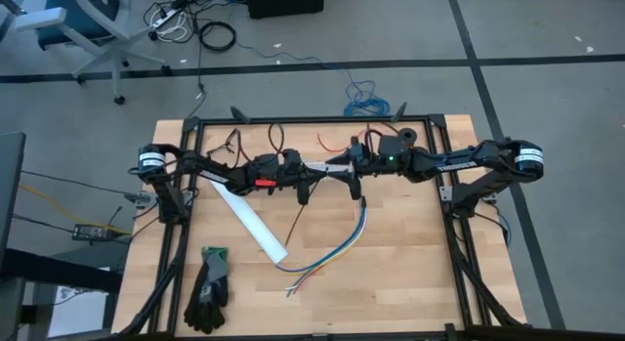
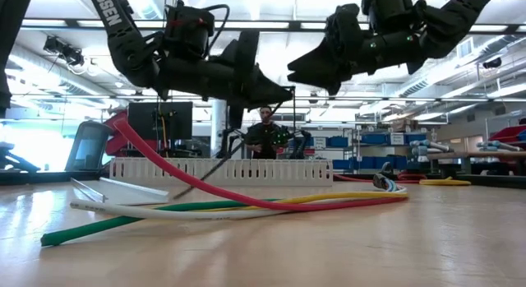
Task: Ziptie cables
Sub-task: Prepare the black zip tie
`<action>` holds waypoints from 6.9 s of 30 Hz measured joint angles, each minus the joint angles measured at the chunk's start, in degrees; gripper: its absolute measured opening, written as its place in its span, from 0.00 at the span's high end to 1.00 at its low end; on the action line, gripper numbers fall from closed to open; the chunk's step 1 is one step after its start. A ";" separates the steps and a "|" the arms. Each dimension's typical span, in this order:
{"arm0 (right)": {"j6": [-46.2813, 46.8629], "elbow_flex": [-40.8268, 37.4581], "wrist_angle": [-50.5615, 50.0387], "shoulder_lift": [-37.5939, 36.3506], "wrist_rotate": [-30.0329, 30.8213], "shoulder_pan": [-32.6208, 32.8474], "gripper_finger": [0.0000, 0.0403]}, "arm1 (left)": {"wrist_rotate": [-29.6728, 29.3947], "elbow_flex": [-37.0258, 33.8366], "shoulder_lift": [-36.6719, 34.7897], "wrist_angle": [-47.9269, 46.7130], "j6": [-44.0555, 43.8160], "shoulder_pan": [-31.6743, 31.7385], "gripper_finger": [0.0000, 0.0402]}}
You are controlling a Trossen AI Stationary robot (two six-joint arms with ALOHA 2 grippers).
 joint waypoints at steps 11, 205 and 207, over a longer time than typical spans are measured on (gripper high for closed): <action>-8.90 0.00 -15.68 -7.43 1.34 1.20 0.57 | -5.86 -4.95 0.02 7.60 -8.00 -0.30 1.00; 31.07 -1.79 21.72 17.48 -25.44 1.40 1.00 | -22.58 -3.33 0.07 4.65 61.63 -18.71 1.00; 31.05 -1.77 22.50 17.50 -25.46 1.65 1.00 | -22.73 -3.31 0.03 4.09 61.61 -18.72 1.00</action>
